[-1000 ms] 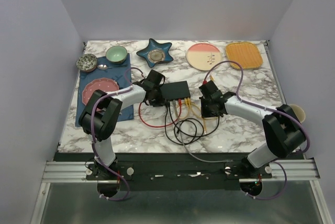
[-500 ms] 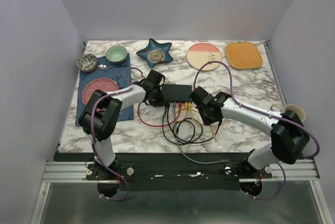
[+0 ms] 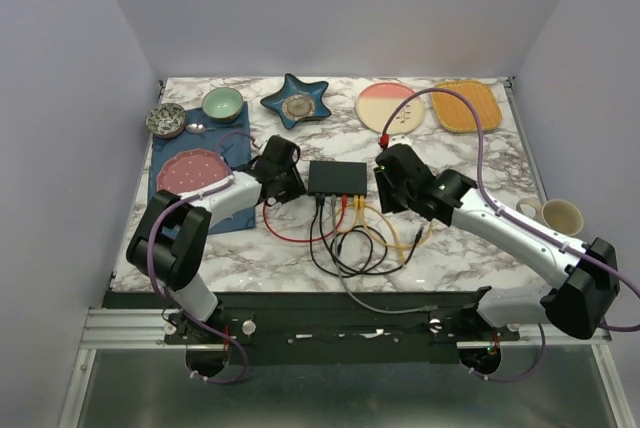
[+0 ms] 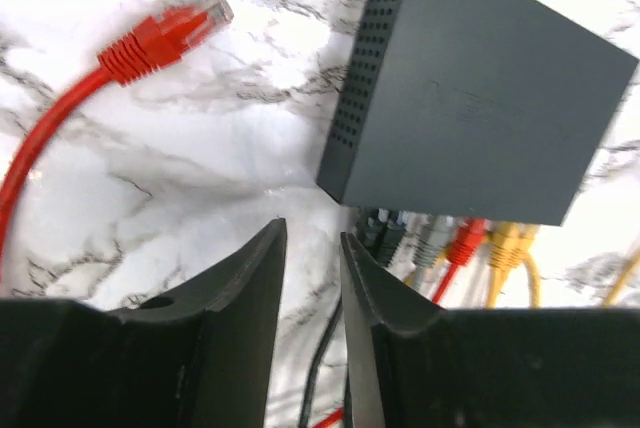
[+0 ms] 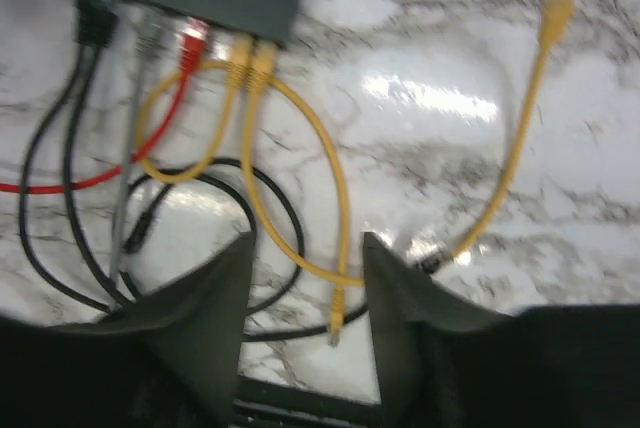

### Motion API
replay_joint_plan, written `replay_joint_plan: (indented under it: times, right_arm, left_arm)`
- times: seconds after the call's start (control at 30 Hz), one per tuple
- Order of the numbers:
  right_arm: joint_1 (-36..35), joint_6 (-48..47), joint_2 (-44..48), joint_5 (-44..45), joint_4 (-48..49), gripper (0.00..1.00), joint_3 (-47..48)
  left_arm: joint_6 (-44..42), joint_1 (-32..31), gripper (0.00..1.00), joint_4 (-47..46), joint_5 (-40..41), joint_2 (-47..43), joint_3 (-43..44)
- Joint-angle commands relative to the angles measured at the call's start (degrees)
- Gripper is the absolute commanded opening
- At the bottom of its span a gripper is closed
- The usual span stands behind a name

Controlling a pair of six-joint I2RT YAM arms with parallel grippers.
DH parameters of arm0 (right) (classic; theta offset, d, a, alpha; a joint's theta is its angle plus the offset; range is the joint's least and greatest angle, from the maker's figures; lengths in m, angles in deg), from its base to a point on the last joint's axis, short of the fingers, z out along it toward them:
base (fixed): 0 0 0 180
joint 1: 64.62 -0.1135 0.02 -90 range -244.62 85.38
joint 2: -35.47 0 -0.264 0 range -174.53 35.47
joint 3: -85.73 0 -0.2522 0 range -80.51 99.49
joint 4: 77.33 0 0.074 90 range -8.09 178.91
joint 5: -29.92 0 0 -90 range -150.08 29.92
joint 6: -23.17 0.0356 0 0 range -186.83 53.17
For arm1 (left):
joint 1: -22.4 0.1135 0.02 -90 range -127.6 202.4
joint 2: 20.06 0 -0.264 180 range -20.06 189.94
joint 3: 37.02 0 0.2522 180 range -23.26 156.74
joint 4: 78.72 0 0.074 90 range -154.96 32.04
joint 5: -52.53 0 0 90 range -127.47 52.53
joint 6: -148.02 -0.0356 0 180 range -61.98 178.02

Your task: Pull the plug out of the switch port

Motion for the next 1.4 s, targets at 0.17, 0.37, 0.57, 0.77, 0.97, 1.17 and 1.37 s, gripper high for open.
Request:
replay_joint_plan:
  times: [0.17,0.37,0.57,0.77,0.97,1.17,1.37]
  right_arm:
    - [1.9,4.3,-15.2,-17.4,31.8,0.01,2.8]
    - [4.9,5.4,-26.7,-24.0,35.3,0.01,8.1]
    - [9.4,8.1,-30.0,-25.1,37.0,0.01,7.7]
    - [15.8,12.2,-25.2,-16.3,34.8,0.01,3.1]
    - [17.6,13.0,-22.7,-12.2,33.8,0.01,-1.9]
    - [17.8,15.2,-28.9,-16.5,31.2,0.01,-0.3]
    - [17.7,16.8,-32.6,-22.3,31.0,0.01,0.8]
  left_arm:
    - [7.7,0.1,0.75,-22.5,-9.6,-8.2,-15.9]
    - [14.2,0.3,0.95,-38.4,-11.4,-10.0,-26.6]
    - [22.0,1.6,0.78,-58.1,-17.5,-2.2,-31.4]
    - [27.2,2.6,0.63,-67.9,-20.8,6.6,-31.8]
    - [26.1,3.4,0.63,-65.9,-19.9,6.9,-31.0]
    - [23.4,3.9,0.66,-58.8,-18.5,4.9,-29.3]
    - [21.6,4.1,0.66,-52.9,-16.4,3.0,-28.4]
